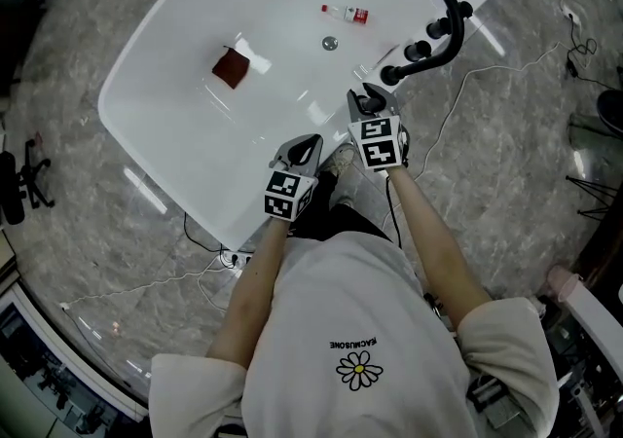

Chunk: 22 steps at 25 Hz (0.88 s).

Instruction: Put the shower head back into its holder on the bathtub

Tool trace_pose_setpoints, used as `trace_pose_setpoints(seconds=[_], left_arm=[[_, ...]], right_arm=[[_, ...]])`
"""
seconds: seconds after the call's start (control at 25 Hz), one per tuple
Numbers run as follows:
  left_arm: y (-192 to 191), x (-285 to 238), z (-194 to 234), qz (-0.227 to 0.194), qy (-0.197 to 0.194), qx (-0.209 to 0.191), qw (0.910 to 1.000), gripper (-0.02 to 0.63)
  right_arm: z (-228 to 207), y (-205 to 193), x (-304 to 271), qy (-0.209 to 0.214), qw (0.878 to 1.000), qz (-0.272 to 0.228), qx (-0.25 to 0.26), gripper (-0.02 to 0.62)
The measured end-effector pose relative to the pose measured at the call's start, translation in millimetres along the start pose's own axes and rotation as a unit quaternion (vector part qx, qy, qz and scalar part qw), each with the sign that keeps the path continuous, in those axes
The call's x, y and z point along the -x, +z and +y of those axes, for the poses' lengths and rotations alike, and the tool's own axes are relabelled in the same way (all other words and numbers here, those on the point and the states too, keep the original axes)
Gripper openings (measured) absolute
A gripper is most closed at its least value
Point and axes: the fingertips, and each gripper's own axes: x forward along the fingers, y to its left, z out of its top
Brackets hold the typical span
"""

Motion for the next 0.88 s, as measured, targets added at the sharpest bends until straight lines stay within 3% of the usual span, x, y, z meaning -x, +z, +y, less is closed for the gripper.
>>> trace_pose_setpoints(seconds=[0.2,0.36,0.48,0.64,0.72,0.88], left_arm=[[16.0,23.4,6.5,-0.041,0.015,0.011,0.999,0.0],[35.7,54.5,4.9,-0.093,0.037,0.019,0.9948,0.0],[56.6,81.8,-10.5,-0.135,0.036,0.01,0.9902,0.0],[102.6,105.7,-44.8,-0.189,0.021,-0.038,0.981,0.0],[124.7,116.9,-69.4,-0.212,0.008,-0.061,0.9752,0.0],[151.5,138.8,-112.6,-0.253,-0.013,-0.071,0.9648,0.0]], right_arm=[[-1.9,20.4,17.0,-0.005,0.999,-0.03,-0.023,0.146],[-9.5,58.1,69.7,-0.014,0.993,-0.102,-0.053,0.179],[-12.6,72.9,134.5,-0.022,0.981,-0.166,-0.094,0.175],[1.6,82.4,205.2,-0.026,0.965,-0.226,-0.131,0.098],[17.3,83.3,233.6,-0.021,0.956,-0.254,-0.146,0.009],[45.6,72.6,275.9,-0.021,0.939,-0.287,-0.188,0.005]])
